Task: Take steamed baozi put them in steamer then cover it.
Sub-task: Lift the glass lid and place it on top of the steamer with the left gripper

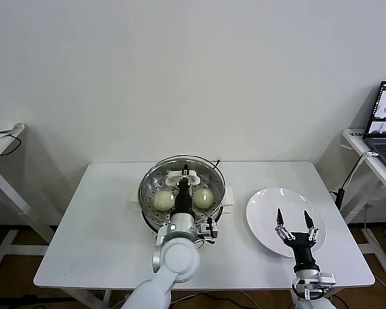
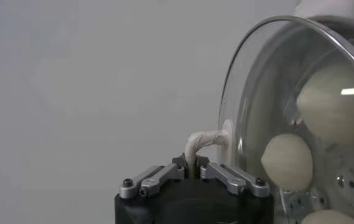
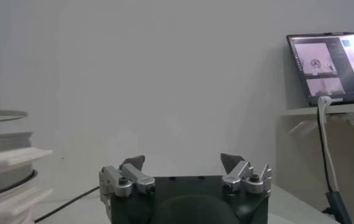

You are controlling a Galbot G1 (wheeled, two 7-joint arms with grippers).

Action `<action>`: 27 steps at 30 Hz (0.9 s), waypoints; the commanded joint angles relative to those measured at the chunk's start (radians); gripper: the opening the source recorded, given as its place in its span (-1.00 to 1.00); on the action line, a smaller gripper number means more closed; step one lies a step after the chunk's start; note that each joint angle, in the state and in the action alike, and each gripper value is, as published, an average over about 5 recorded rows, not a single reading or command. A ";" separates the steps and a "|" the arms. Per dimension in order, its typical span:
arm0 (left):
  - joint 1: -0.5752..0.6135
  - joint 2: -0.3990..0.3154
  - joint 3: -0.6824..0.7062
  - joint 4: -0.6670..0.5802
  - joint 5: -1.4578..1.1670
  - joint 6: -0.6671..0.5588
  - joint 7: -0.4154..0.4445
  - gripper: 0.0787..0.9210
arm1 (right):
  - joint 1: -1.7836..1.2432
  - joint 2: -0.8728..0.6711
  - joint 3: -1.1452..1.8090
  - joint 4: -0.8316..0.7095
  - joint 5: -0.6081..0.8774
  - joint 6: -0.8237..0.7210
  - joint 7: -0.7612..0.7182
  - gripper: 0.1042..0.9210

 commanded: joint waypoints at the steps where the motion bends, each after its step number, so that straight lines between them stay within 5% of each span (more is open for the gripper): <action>1: -0.001 -0.012 0.005 0.023 0.009 -0.001 -0.006 -0.73 | 0.004 -0.001 0.000 -0.005 -0.001 0.001 -0.001 0.76; 27: 0.011 -0.011 -0.020 0.040 0.000 -0.014 -0.035 -0.73 | 0.011 -0.007 -0.004 -0.009 -0.003 0.002 -0.006 0.76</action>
